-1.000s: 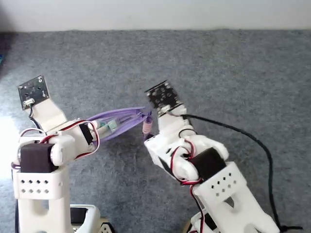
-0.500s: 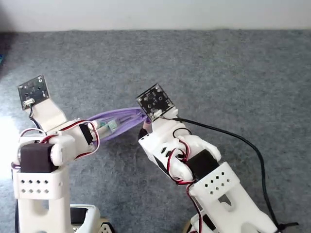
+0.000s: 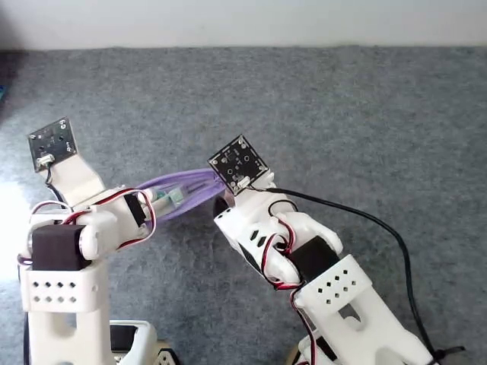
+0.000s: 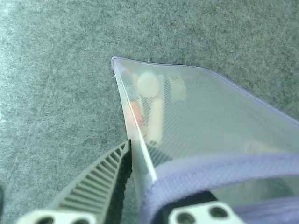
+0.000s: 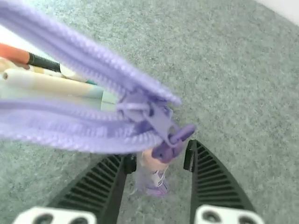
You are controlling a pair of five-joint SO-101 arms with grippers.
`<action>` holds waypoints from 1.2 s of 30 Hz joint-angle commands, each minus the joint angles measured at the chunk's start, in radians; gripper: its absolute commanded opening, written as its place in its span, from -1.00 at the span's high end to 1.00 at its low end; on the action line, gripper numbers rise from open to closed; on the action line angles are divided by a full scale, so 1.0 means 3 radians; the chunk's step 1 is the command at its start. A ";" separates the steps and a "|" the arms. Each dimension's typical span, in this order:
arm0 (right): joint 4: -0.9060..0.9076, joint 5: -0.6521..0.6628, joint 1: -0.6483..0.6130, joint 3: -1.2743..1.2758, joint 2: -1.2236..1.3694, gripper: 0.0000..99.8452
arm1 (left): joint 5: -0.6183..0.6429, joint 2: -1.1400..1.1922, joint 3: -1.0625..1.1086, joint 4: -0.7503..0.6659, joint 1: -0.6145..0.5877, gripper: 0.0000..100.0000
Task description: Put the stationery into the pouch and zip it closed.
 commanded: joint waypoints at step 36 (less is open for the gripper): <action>-0.0366 0.0036 -0.0008 0.0092 0.0074 0.89 | 0.0036 -0.0046 -0.0013 -0.0056 -0.0015 0.97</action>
